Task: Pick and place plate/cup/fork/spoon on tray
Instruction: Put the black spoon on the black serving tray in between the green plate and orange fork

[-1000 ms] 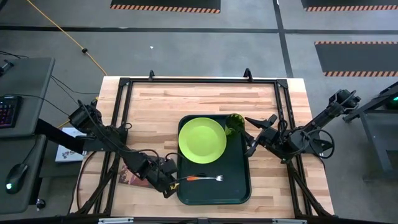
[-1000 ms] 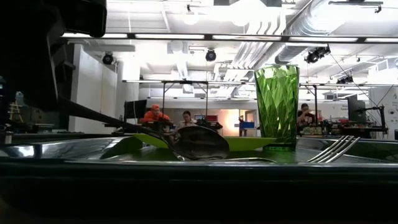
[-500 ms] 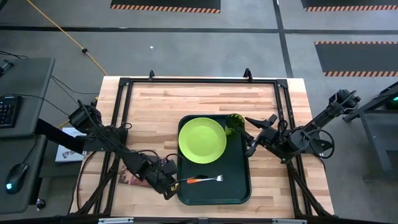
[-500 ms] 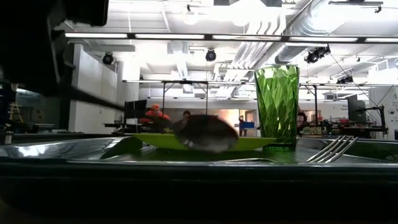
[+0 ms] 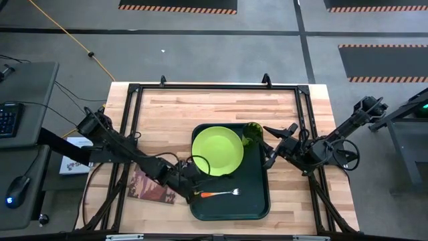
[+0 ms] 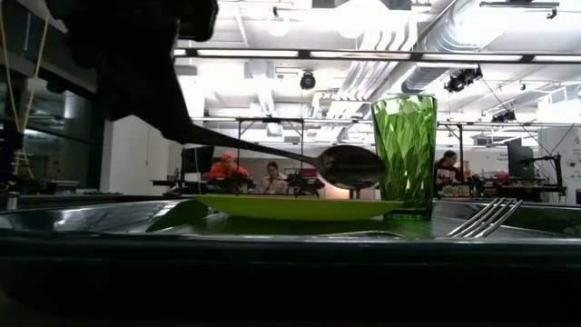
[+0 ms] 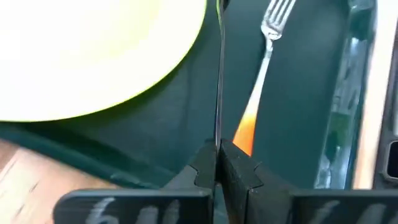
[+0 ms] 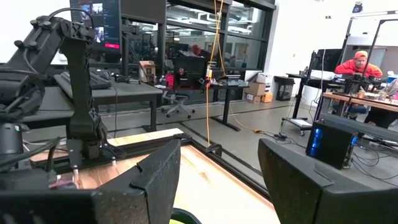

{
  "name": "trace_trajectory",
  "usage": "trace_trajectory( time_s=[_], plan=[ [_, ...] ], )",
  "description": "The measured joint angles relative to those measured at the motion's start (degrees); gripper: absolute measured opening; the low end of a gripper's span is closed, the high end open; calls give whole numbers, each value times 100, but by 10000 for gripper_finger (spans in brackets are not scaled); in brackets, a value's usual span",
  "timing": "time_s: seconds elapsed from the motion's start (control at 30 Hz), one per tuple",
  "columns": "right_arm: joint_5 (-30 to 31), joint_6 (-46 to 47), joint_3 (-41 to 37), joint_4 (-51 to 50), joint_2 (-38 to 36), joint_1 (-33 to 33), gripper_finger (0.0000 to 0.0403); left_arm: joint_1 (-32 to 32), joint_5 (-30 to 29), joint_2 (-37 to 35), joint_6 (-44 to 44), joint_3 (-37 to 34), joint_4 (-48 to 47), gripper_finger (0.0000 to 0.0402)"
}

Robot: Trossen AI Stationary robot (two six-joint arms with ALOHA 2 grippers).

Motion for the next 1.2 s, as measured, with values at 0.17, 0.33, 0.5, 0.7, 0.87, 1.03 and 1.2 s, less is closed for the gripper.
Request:
trace_trajectory(
  time_s=[0.17,0.33,0.5,0.7,0.87,1.03,1.2],
  plan=[
    [0,0,0,-42,-2,-2,209,33,426,253,75,-2,664,0],
    [-19,109,0,-109,0,-2,209,33,428,426,38,0,946,0],
    [-71,108,0,-101,-2,-9,209,82,400,680,1,58,962,0],
    [-282,246,2,-210,0,-152,209,195,478,881,246,274,933,0],
    [-309,399,2,-385,0,-227,209,188,485,882,334,378,927,0],
    [-441,498,2,-433,0,-227,209,189,379,882,350,402,925,0],
    [-490,496,2,-433,0,-227,209,286,193,882,555,402,899,0]
  ],
)
